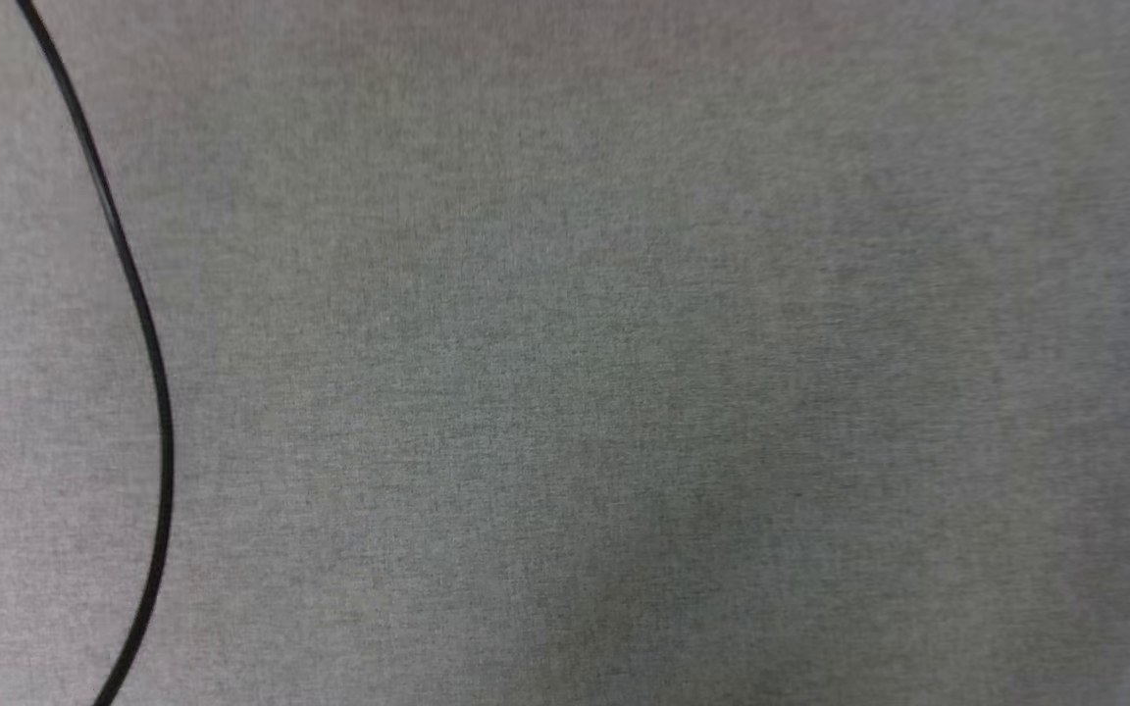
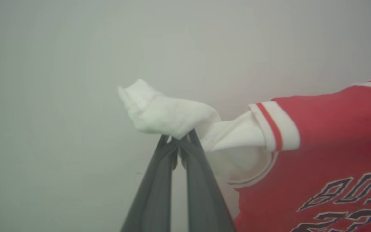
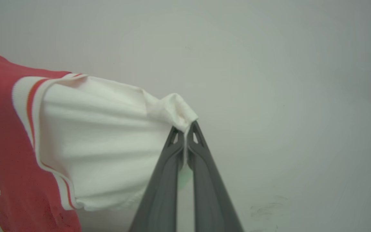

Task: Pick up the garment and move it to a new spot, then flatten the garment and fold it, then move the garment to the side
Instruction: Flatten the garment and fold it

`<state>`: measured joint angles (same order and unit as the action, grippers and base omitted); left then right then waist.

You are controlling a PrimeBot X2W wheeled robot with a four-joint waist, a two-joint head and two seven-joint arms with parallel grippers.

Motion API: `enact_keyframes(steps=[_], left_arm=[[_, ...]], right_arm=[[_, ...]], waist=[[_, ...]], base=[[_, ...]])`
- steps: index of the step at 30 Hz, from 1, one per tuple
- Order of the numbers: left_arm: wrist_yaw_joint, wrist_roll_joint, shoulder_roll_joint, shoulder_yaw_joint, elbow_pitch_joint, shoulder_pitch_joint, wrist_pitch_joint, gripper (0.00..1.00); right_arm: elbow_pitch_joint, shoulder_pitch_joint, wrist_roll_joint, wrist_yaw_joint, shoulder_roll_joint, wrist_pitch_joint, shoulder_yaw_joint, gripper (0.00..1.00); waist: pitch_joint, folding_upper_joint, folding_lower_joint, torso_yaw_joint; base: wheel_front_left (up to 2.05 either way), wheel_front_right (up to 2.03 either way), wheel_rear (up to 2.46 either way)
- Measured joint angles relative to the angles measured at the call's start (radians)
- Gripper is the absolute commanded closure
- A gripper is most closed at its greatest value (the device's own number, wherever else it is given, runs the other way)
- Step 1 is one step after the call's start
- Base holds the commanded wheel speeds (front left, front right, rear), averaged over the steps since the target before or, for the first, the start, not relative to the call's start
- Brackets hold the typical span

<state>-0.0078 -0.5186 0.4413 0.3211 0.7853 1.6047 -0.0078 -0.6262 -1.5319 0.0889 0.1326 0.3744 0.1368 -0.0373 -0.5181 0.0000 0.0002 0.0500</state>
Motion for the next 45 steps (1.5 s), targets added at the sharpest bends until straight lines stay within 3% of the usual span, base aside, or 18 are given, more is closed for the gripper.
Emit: enact_keyframes(steps=[6,12,18,28,37,45], left_arm=[[-0.042,-0.045,-0.031,-0.012,0.095,-0.067,-0.058,1.0],[-0.09,-0.114,-0.047,-0.037,0.166,-0.23,-0.126,1.0],[-0.115,-0.183,-0.08,-0.049,0.18,-0.475,-0.195,1.0],[-0.124,-0.224,-0.09,-0.059,0.031,-0.88,-0.247,1.0],[-0.066,-0.225,-0.069,-0.091,-0.183,-1.19,-0.251,1.0],[0.023,-0.254,-0.056,-0.106,-0.331,-1.453,-0.226,1.0]], right_arm=[[-0.075,0.014,0.036,-0.001,-0.026,-0.06,-0.038,1.0],[-0.103,0.187,0.123,-0.001,-0.05,-0.13,-0.085,1.0],[-0.049,0.464,0.205,-0.001,-0.033,-0.182,-0.076,1.0],[0.118,0.952,0.265,0.001,-0.059,-0.19,0.071,1.0],[0.339,1.296,0.252,0.001,-0.163,-0.091,0.188,1.0],[0.484,1.52,0.189,0.001,-0.267,-0.003,0.242,1.0]], waist=[[-0.06,0.0,0.0,-0.021],[-0.058,0.0,0.0,-0.031],[-0.02,0.0,-0.0001,-0.042],[0.095,0.0,-0.0003,-0.065],[0.228,0.0001,-0.0005,-0.075],[0.334,0.0001,-0.0006,-0.071]], base=[[0.0,0.0,0.0],[0.0,0.0,0.0],[0.0,0.0,0.0],[0.0,0.0,0.0],[0.0,0.0,0.0],[0.0,0.0,0.0]])
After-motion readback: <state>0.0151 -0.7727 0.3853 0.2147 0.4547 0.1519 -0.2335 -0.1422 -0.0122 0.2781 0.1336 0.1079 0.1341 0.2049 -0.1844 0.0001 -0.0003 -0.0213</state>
